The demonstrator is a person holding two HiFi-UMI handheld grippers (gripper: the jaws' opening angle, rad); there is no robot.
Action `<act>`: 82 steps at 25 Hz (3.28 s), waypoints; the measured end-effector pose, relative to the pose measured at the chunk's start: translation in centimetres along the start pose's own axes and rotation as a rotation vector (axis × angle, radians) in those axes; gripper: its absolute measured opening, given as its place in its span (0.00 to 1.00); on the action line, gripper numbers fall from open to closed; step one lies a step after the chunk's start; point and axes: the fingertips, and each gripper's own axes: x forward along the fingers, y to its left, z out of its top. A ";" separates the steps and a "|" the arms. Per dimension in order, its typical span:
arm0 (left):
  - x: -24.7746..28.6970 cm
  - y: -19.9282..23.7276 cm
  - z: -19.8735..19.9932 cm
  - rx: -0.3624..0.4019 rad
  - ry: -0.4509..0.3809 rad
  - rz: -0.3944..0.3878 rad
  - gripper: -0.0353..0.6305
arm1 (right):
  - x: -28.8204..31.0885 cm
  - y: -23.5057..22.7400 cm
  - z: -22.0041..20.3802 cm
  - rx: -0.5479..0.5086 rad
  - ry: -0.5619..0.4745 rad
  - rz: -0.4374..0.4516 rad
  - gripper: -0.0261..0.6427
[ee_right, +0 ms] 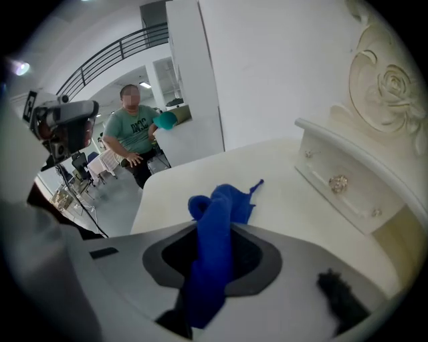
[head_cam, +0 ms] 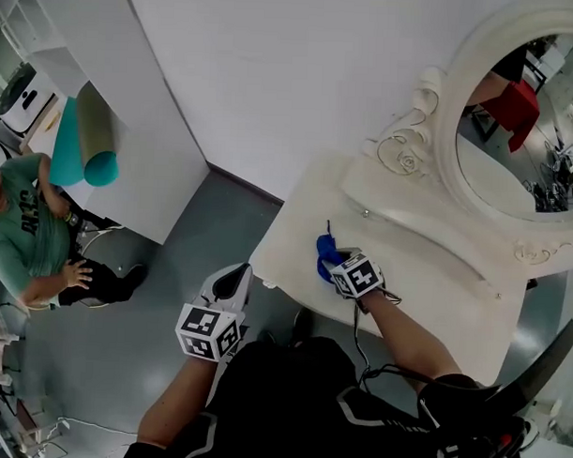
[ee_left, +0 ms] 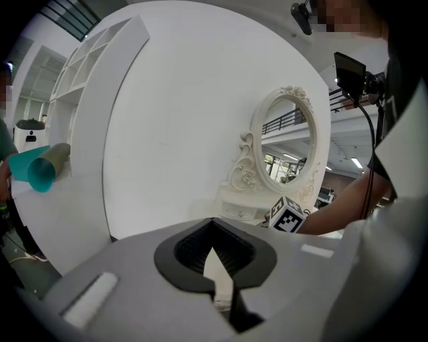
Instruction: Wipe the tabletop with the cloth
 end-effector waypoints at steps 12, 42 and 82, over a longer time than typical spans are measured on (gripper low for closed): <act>-3.2 -0.5 -1.4 -0.018 -0.034 -0.094 0.06 | -1.5 9.7 -4.5 0.051 0.062 0.026 0.19; -4.1 -4.4 -0.7 -0.063 -0.084 0.058 0.06 | -3.9 -7.8 -3.6 0.125 0.033 -0.131 0.19; -4.3 -7.4 -2.6 -0.070 -0.061 0.090 0.06 | -7.0 -10.6 -6.9 0.113 0.034 -0.161 0.19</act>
